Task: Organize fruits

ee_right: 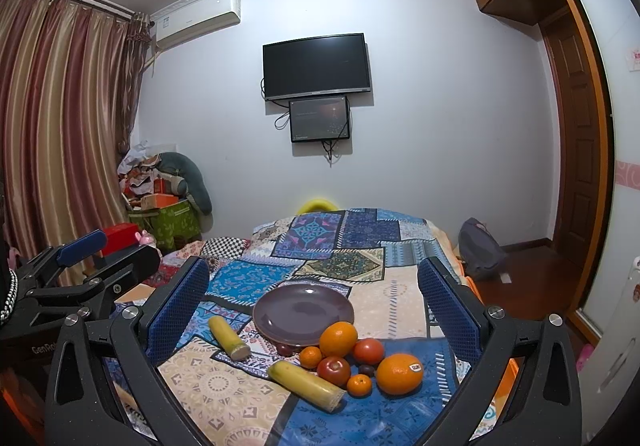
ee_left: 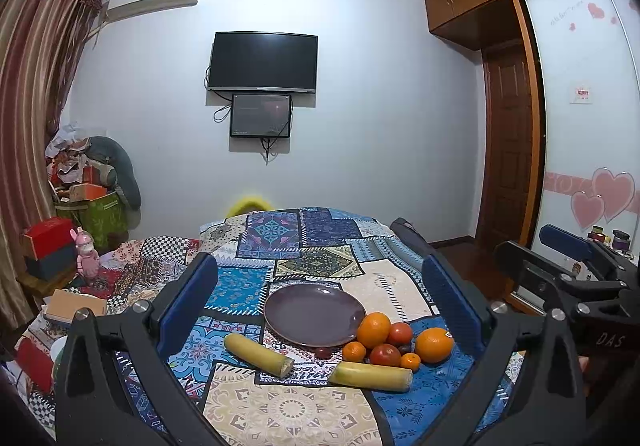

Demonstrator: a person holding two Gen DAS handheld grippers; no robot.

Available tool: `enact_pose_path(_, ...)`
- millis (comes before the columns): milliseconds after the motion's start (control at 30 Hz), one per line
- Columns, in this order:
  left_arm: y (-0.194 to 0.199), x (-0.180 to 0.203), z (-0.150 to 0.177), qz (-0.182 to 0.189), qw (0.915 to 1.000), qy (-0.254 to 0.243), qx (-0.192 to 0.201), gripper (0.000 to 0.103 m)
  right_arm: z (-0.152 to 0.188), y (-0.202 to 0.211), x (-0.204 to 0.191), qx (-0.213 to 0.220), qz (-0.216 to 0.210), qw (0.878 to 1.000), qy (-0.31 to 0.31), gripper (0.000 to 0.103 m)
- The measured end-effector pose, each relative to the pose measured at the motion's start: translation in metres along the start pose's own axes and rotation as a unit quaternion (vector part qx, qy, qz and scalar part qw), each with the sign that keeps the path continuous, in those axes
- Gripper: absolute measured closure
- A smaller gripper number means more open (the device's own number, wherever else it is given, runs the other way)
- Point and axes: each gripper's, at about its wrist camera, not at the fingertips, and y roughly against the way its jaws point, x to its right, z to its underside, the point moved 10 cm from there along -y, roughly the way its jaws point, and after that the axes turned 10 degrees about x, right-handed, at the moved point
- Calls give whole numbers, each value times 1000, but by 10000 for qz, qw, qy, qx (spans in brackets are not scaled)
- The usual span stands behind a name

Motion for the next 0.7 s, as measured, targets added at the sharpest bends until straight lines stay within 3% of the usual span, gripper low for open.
enact_pose_path(700,-4,-1,2,-87,10000,14,6,0,-4,0,0,11,-1,10000,-30,0)
